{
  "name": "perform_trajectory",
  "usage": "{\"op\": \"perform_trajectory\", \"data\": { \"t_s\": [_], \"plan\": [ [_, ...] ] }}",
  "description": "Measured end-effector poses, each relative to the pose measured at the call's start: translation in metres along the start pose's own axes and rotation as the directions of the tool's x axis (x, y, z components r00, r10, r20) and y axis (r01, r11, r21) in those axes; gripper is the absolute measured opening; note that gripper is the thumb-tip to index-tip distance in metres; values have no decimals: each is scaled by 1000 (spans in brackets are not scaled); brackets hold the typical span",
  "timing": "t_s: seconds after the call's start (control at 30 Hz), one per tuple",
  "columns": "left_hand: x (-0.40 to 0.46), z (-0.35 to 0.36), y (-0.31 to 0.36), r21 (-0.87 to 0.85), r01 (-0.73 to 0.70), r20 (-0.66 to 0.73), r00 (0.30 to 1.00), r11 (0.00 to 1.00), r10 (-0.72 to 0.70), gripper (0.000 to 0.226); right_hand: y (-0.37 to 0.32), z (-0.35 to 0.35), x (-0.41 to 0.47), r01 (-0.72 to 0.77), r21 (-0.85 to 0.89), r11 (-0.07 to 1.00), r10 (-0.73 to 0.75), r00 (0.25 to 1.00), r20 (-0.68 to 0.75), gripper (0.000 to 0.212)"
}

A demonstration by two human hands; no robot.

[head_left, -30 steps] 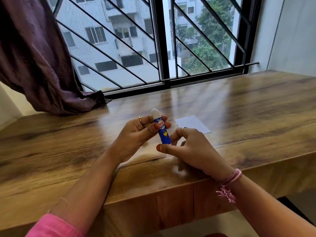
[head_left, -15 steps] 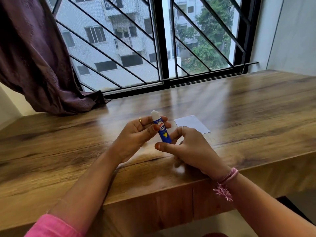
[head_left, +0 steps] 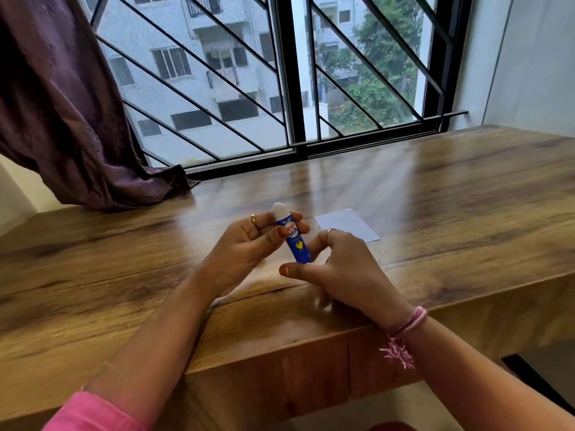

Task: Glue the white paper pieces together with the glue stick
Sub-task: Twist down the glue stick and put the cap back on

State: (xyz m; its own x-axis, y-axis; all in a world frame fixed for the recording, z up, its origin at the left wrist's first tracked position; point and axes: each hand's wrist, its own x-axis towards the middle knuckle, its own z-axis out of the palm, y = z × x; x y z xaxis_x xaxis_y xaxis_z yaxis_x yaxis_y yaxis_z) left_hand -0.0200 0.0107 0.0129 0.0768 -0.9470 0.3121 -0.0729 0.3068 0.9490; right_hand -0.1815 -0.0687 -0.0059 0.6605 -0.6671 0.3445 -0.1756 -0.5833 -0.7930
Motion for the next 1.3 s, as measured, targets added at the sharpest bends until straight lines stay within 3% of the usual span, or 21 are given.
{"op": "perform_trajectory", "data": {
  "t_s": [0.1, 0.23, 0.5, 0.63, 0.77, 1.03, 1.13, 1.3],
  "plan": [
    [-1, 0, 2, -43, 7, 1, 1000, 999, -7, 35, 0, 1, 0, 22, 4, 1000, -23, 999, 48, 35],
    [-2, -3, 1, -35, 17, 6, 1000, 999, -17, 27, 1, 0, 1, 48, 85, 995, -58, 991, 117, 27],
    [0, 0, -2, 20, 5, 1, 1000, 1000, -5, 29, 2, 2, 1, -24, -25, 999, 23, 998, -59, 35],
    [-1, 0, -1, -24, 5, 8, 1000, 1000, -5, 28, 1, 2, 1, -4, -23, 1000, 5, 999, 31, 37],
    [-2, 0, -1, -19, 15, 10, 1000, 1000, -15, 28, 2, -1, 0, 20, 88, 996, -31, 992, 124, 25],
    [-1, 4, 0, 41, 0, 1, 1000, 999, 0, 31, 2, 4, -3, 29, -114, 993, -39, 996, -85, 34],
    [-1, 2, 0, 30, -1, 1, 1000, 1000, 1, 29, 0, 5, -3, 64, -122, 990, -69, 997, -37, 33],
    [-2, 0, 0, 38, -3, -3, 1000, 999, 3, 27, 0, 1, -2, 58, 3, 998, -58, 996, 68, 23]
  ]
}}
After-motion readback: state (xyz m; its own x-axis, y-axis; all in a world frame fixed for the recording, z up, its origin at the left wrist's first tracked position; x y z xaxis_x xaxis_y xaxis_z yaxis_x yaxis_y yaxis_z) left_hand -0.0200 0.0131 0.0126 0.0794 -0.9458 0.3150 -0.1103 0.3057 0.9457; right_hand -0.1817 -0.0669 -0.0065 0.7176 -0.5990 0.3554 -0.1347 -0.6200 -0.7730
